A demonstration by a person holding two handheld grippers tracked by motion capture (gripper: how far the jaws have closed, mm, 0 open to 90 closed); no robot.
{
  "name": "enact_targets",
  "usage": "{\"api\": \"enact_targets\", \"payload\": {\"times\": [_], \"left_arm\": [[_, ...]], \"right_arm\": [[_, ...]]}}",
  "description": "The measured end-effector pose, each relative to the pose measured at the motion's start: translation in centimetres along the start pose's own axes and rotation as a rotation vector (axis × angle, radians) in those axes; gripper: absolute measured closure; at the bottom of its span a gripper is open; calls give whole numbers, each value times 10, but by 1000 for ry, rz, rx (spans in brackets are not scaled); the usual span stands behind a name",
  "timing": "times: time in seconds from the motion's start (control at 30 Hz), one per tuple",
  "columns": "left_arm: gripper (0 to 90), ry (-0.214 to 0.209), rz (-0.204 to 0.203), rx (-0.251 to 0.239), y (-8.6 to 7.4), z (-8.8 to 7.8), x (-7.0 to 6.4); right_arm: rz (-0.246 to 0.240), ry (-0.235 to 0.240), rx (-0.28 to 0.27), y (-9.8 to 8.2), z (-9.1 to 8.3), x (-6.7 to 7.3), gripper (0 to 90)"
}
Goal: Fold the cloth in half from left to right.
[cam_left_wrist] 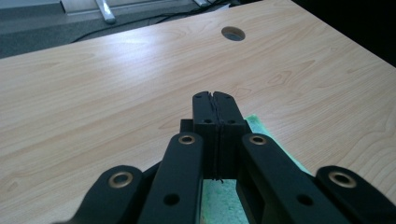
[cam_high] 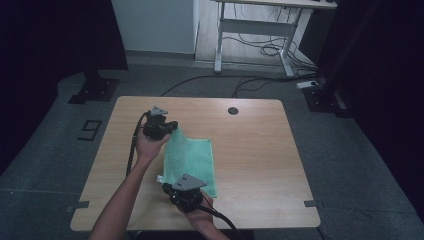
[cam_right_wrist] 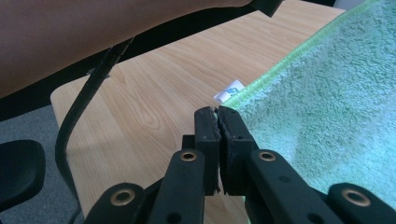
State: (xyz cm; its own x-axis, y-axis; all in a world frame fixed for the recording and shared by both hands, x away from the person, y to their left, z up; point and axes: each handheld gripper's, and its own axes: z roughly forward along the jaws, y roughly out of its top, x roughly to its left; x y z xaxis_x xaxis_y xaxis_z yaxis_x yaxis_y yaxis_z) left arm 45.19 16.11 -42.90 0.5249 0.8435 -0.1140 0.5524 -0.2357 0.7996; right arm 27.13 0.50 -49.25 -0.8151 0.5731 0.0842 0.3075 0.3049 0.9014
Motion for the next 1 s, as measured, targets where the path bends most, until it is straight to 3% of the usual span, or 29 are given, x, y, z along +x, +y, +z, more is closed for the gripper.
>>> {"api": "enact_targets", "payload": {"times": [0.33, 0.67, 1.0], "left_arm": [[894, 14, -15, 25, -2, 13, 3], [893, 11, -14, 66, -7, 45, -6], [892, 19, -2, 94, -9, 58, -13]], "right_arm": [[8, -5, -7, -5, -3, -3, 867], [41, -26, 4, -17, -11, -16, 866], [78, -24, 10, -25, -14, -23, 866]]}}
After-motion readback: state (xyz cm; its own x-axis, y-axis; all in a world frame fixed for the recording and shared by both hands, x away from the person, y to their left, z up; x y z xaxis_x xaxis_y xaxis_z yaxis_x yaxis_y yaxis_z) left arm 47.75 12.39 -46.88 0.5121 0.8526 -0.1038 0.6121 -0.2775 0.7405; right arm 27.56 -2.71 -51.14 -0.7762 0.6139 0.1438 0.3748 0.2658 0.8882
